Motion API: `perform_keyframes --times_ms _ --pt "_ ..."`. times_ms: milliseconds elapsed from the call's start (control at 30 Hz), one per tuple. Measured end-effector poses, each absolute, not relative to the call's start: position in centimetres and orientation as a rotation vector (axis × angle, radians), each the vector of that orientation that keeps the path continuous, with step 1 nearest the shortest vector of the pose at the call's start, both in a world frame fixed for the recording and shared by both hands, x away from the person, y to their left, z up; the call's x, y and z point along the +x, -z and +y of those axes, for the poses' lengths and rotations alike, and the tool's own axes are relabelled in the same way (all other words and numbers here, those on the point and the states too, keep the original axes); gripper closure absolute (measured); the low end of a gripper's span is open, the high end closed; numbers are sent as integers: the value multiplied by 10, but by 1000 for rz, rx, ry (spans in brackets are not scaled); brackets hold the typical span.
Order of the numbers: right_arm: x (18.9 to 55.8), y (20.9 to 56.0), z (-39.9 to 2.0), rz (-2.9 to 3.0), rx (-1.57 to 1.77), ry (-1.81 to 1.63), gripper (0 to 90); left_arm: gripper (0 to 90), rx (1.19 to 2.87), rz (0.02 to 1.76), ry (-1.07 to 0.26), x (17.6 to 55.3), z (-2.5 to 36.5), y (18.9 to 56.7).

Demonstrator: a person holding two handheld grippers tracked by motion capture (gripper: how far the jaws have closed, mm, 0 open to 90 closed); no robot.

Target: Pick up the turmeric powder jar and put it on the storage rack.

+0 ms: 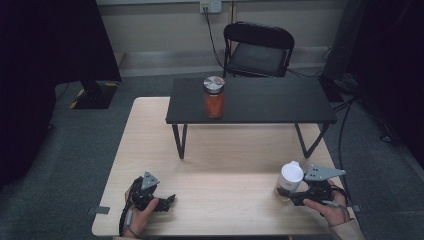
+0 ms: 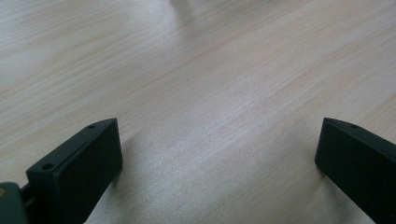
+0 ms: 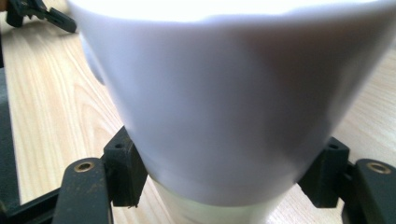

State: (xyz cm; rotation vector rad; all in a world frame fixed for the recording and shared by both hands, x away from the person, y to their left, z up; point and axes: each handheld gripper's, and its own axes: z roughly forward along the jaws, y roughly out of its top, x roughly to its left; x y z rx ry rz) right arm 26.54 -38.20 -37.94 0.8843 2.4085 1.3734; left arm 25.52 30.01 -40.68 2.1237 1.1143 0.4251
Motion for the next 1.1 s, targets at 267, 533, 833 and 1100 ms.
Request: perform_keyframes --times_ms 267,533,833,1100 --pt "269 367 -378 2394 915 -1357 296 0 2124 1114 -425 255 300 407" --pt "276 353 -376 2397 912 -1355 296 0 2124 1114 -425 255 300 407" --pt "285 338 -373 2393 934 -1359 297 0 2123 1114 -426 255 300 407" --pt "293 324 -371 2389 927 -1362 296 0 2123 1114 -425 255 300 407"
